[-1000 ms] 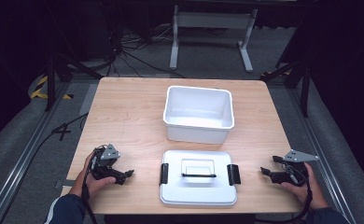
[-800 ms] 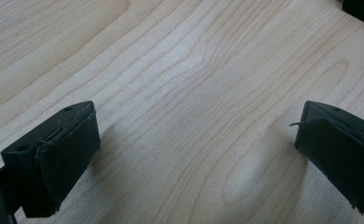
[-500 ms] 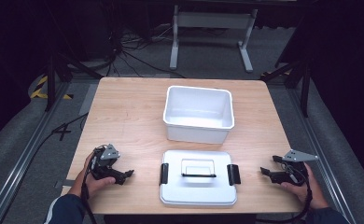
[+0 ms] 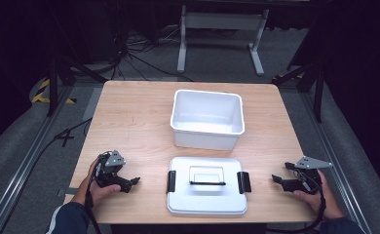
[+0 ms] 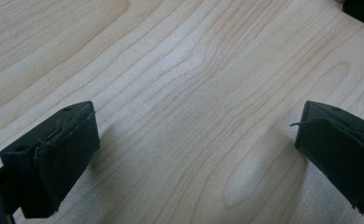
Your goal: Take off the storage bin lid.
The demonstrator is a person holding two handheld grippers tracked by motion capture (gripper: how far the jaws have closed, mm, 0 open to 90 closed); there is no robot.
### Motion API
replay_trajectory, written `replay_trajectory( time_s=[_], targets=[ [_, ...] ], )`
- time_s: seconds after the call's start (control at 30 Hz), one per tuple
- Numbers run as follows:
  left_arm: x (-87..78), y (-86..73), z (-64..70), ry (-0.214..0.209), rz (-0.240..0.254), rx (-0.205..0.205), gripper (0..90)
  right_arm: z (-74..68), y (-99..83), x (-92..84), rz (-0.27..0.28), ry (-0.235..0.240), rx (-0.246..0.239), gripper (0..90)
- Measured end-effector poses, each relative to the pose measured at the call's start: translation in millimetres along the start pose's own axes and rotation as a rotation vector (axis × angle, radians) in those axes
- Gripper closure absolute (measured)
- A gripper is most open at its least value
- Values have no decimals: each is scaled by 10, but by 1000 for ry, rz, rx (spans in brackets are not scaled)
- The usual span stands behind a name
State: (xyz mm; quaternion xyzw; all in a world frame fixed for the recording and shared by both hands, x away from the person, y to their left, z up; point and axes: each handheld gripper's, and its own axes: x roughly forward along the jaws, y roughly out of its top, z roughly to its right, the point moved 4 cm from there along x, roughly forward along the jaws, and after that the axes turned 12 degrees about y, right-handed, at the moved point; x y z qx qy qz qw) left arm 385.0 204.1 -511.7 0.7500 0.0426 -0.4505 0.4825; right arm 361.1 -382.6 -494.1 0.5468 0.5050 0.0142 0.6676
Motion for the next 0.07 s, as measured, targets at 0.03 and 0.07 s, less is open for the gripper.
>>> replay_trajectory(
  time_s=[0.03, 0.07],
  targets=[
    [0, 0, 0, 0, 0, 0, 2, 2, 0, -1, 0, 0, 0, 210],
    [-1, 0, 1, 1, -1, -1, 2, 3, 0, 0, -1, 0, 0, 210]
  ],
)
